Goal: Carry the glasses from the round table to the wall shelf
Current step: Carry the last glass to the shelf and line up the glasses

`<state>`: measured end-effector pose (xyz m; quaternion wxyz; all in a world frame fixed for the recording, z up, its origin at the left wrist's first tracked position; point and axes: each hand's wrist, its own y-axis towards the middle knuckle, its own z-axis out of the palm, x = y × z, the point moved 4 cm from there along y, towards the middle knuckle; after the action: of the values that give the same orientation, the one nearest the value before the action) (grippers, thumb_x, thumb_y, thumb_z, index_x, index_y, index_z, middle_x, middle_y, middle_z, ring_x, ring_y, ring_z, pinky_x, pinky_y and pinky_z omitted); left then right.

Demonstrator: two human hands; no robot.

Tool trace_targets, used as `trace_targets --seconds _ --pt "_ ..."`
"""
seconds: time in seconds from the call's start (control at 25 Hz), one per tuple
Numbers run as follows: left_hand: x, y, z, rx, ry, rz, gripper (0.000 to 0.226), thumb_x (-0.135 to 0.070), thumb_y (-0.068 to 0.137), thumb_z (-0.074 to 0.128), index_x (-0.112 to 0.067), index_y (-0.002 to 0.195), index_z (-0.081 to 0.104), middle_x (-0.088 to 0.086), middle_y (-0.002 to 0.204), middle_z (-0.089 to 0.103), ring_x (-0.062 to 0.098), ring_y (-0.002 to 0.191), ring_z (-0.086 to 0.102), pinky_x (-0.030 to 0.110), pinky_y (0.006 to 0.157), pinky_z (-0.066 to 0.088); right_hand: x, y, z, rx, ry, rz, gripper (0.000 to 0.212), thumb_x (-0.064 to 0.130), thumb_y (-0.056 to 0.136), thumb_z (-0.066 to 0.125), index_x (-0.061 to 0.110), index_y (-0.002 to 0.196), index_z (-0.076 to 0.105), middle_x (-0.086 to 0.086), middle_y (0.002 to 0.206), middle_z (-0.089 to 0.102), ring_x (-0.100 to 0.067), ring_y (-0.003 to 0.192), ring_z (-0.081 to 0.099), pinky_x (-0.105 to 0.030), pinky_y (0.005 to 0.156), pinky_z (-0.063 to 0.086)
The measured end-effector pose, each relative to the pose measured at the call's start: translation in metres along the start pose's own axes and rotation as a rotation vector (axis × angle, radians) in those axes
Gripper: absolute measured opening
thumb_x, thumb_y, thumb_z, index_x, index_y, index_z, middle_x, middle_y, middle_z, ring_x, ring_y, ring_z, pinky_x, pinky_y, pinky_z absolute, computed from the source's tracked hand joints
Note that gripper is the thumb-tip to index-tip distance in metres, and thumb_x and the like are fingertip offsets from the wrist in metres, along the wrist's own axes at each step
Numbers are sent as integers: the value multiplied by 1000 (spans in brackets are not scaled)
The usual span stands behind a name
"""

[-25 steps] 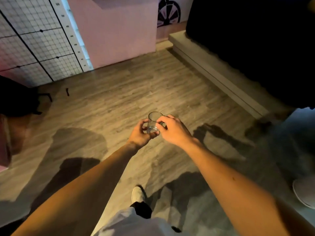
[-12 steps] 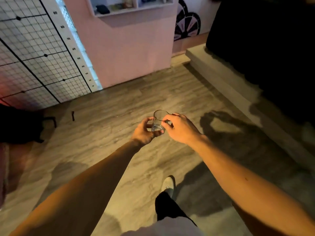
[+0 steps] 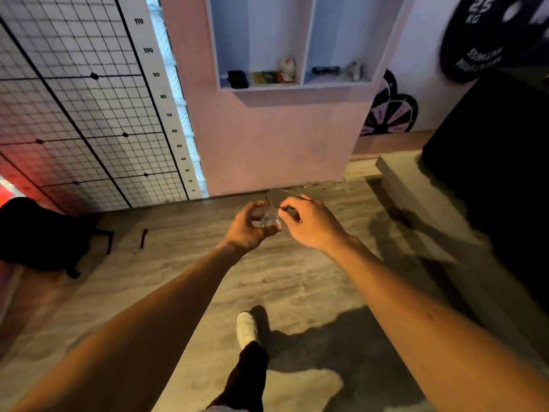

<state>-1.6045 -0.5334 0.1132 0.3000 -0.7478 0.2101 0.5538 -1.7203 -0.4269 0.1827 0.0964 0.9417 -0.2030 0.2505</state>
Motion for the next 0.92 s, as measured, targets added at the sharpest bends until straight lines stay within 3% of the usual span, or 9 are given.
trace_targets --seconds 0.16,0.32,0.44,0.56,0.68,0.92 --pt "-50 118 -19 -12 4 91 64 -16 69 86 -25 124 54 11 113 67 31 105 65 35 76 56 -12 127 -25 -59 -29 -78 25 32 94 57 17 112 65 -12 104 63 -31 87 62 -39 78 53" --pt "-123 236 -43 8 -3 160 63 -15 71 84 -29 125 54 9 116 64 27 102 63 28 68 52 -20 253 -66 -90 -26 -80 25 33 94 56 22 114 63 -9 110 64 -27 91 63 -42 83 54" --pt "-177 305 -58 -11 50 243 60 -22 73 83 -34 123 53 3 118 61 24 102 61 30 71 52 -18 329 -104 -151 -20 -126 24 34 94 56 23 114 63 -7 113 64 -25 92 63 -42 83 54" --pt "-236 374 -72 -94 101 338 60 -25 73 83 -30 125 52 1 121 60 26 107 62 41 87 55 -18 411 -147 -207 -27 -173 23 35 95 56 23 114 63 -5 115 63 -24 95 62 -40 82 55" --pt "-299 434 -87 -193 88 440 64 -22 74 83 -23 129 52 5 126 60 24 113 60 41 95 54 -14 489 -191 -245 -8 -285 22 33 96 56 22 114 63 -7 111 63 -22 94 63 -37 83 55" --pt "-412 534 -111 -417 153 604 70 -37 67 85 -23 128 53 -2 114 60 11 98 61 19 74 49 -8 624 -285 -344 -17 -533 24 31 96 56 17 112 65 -9 111 65 -21 97 61 -37 88 53"
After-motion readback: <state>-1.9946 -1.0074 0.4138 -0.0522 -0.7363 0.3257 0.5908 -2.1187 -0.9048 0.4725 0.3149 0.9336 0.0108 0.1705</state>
